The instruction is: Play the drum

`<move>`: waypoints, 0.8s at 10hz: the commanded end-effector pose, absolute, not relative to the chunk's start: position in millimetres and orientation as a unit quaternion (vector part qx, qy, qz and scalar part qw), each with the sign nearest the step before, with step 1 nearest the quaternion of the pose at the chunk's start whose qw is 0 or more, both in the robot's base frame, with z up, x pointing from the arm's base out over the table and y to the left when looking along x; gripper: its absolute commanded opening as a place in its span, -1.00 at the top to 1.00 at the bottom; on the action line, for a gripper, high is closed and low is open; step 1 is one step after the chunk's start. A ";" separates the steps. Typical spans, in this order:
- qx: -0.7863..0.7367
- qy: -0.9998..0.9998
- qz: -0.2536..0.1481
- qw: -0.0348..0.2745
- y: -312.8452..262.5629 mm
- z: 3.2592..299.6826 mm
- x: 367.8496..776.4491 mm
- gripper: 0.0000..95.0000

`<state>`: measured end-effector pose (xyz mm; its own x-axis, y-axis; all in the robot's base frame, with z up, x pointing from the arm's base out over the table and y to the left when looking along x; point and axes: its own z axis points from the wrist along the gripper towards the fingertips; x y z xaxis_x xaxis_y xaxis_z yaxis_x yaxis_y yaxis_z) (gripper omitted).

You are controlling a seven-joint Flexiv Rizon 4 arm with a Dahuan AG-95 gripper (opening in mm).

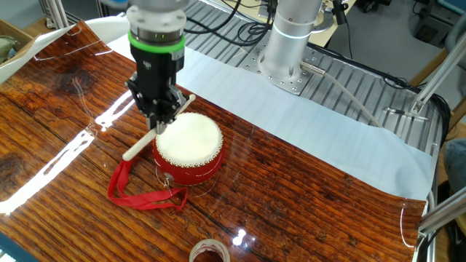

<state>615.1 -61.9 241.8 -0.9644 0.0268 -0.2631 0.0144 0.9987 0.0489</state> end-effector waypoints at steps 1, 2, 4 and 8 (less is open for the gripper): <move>0.018 0.988 0.022 0.155 -63.0 246.0 617.0 1.00; 0.029 0.986 0.024 0.160 -62.3 245.0 617.6 1.00; 0.049 0.984 0.028 0.172 -60.9 242.8 619.0 1.00; 0.066 0.978 0.025 0.198 -58.0 237.7 622.6 1.00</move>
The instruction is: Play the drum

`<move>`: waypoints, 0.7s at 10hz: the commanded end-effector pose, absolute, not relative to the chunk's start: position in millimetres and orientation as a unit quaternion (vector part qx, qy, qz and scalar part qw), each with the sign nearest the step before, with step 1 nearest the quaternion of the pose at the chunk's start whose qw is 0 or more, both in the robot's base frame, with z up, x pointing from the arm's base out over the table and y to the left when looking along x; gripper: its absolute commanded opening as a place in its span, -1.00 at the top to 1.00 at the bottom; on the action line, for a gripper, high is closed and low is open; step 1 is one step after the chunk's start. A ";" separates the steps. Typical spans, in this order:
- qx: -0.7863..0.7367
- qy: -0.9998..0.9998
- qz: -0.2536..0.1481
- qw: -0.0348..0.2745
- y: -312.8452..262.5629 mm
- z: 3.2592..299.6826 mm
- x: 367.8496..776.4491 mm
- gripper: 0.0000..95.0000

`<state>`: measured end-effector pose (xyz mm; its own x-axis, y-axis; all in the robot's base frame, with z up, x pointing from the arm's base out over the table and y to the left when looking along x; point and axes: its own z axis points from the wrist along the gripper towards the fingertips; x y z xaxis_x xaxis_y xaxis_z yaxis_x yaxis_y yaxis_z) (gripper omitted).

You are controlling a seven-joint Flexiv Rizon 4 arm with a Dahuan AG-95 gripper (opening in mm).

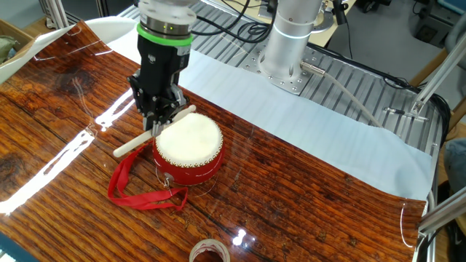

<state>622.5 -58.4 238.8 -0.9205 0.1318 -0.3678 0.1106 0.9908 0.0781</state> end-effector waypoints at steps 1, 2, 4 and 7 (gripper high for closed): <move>0.066 0.977 0.022 0.204 -57.9 237.1 623.5 1.00; 0.065 0.975 0.019 0.211 -58.8 237.0 625.1 1.00; 0.063 0.975 0.018 0.213 -64.7 240.6 629.7 1.00; 0.096 0.972 0.004 0.214 -65.8 241.2 630.6 1.00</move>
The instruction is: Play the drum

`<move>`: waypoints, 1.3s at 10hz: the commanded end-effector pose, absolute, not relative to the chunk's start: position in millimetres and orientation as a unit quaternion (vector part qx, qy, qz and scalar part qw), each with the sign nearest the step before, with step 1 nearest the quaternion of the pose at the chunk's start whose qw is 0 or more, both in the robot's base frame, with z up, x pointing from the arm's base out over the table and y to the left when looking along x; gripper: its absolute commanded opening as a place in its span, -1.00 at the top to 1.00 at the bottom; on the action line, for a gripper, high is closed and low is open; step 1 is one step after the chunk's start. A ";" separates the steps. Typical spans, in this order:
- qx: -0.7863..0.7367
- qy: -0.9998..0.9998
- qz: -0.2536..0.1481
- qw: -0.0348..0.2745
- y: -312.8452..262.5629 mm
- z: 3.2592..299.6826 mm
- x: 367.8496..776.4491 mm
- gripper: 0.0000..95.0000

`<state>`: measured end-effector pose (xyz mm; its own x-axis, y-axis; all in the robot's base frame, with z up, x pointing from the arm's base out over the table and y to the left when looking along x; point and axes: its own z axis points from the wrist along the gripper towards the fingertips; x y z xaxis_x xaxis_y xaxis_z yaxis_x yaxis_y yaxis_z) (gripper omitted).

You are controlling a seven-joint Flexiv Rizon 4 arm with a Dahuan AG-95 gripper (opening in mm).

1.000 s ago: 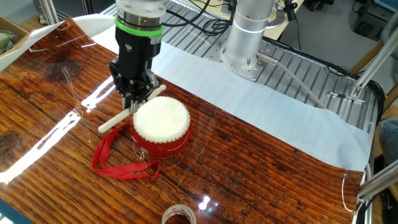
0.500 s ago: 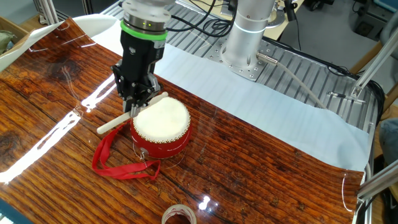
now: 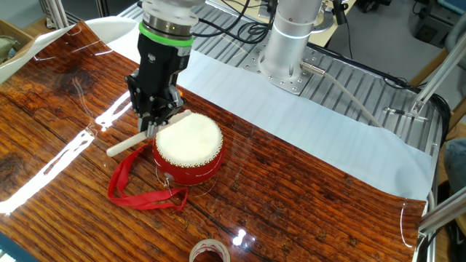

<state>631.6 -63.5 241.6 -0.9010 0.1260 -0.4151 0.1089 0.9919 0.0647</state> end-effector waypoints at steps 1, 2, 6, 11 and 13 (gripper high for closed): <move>0.130 0.970 0.003 0.207 -66.7 241.0 630.6 1.00; 0.143 0.969 0.001 0.201 -68.8 239.3 631.2 1.00; 0.155 0.971 0.004 0.183 -74.4 229.1 636.5 1.00; 0.124 0.970 -0.012 0.209 -74.5 237.8 638.6 1.00; 0.113 0.968 -0.021 0.222 -73.4 237.1 639.1 1.00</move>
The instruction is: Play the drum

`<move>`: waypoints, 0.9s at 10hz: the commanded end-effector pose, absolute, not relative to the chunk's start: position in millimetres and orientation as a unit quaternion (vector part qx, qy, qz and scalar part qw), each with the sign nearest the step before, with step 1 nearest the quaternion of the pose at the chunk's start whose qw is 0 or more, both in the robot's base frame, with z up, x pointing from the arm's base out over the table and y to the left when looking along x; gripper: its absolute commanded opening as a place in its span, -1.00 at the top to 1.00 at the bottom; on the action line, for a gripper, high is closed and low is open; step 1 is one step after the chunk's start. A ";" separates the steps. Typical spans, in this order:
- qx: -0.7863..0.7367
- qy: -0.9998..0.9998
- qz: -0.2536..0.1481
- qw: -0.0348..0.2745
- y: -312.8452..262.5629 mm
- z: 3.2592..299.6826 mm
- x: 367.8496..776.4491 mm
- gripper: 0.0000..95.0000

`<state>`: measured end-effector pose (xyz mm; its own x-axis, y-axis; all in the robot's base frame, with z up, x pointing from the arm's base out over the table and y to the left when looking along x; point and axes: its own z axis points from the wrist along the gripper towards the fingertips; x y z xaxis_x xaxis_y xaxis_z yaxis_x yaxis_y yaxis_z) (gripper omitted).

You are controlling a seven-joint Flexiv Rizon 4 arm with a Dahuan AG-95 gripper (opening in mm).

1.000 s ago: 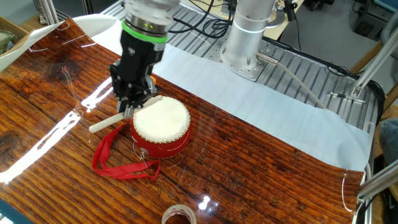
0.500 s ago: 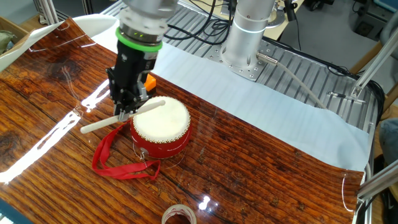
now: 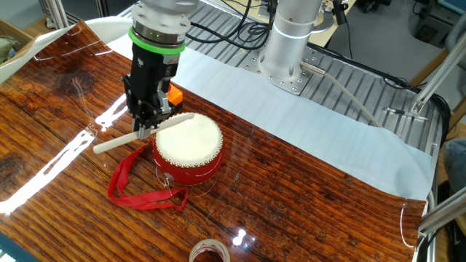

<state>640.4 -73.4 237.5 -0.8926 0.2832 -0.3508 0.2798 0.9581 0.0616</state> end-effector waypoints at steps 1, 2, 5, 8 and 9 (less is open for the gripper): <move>0.108 0.966 -0.027 0.232 -72.7 236.0 639.8 1.00; 0.111 0.965 -0.026 0.237 -71.8 234.4 640.6 1.00; 0.126 0.962 -0.020 0.242 -68.6 231.9 642.2 1.00; 0.135 0.957 -0.019 0.258 -63.6 222.9 646.6 1.00; 0.137 0.954 -0.020 0.265 -61.4 218.6 648.6 1.00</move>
<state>647.4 -58.4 216.3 -0.8309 0.2602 -0.4918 0.2733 0.9608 0.0465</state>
